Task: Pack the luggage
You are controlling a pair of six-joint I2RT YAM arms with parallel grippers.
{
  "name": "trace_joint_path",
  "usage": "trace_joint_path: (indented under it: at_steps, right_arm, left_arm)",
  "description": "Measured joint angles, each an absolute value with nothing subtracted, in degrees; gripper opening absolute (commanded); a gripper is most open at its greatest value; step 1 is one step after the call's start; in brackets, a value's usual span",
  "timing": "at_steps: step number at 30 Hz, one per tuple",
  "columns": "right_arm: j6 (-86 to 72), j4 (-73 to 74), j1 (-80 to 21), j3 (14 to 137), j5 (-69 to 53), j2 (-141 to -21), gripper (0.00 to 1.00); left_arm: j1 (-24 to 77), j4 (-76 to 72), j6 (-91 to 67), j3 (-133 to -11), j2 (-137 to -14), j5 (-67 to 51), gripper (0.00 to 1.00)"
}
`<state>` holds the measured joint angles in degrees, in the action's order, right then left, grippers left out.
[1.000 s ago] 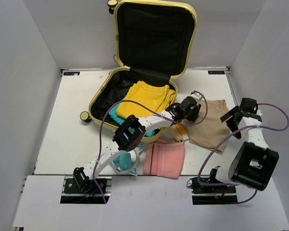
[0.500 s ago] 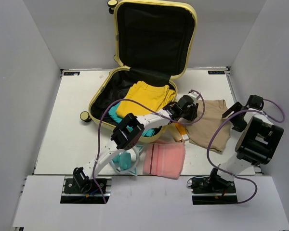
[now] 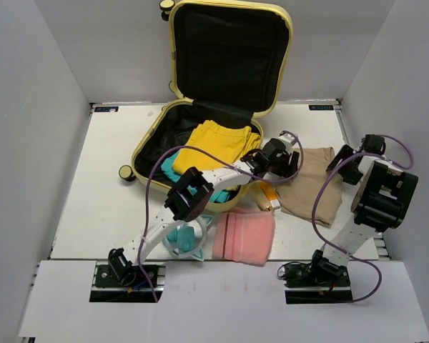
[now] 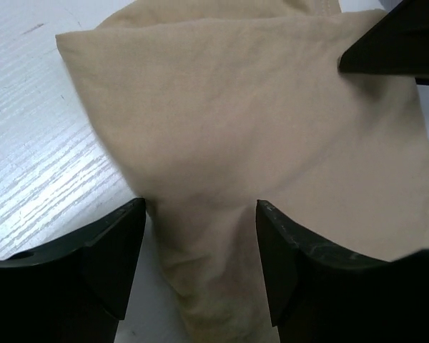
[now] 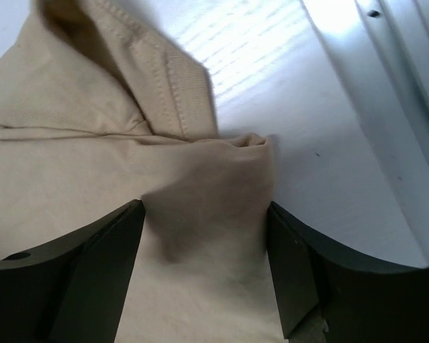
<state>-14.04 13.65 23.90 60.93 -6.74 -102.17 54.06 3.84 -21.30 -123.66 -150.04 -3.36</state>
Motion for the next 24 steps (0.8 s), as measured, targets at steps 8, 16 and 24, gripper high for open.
trace_joint_path:
  at_steps: [8,16,24]
  right_arm:
    - [-8.82,12.84,20.45,62.85,-8.58,-104.55,0.22]
    - [-8.32,12.08,19.46,61.45,-9.41,-102.98,0.0]
    - [-8.27,15.11,17.43,61.23,-11.81,-91.94,0.0]
  left_arm:
    - [53.25,1.13,-24.16,-129.82,-155.37,-4.03,0.25]
    - [53.23,-0.97,-23.7,-128.27,-154.54,-5.23,0.02]
    - [53.1,-5.61,-18.83,-114.48,-144.07,-6.87,0.0]
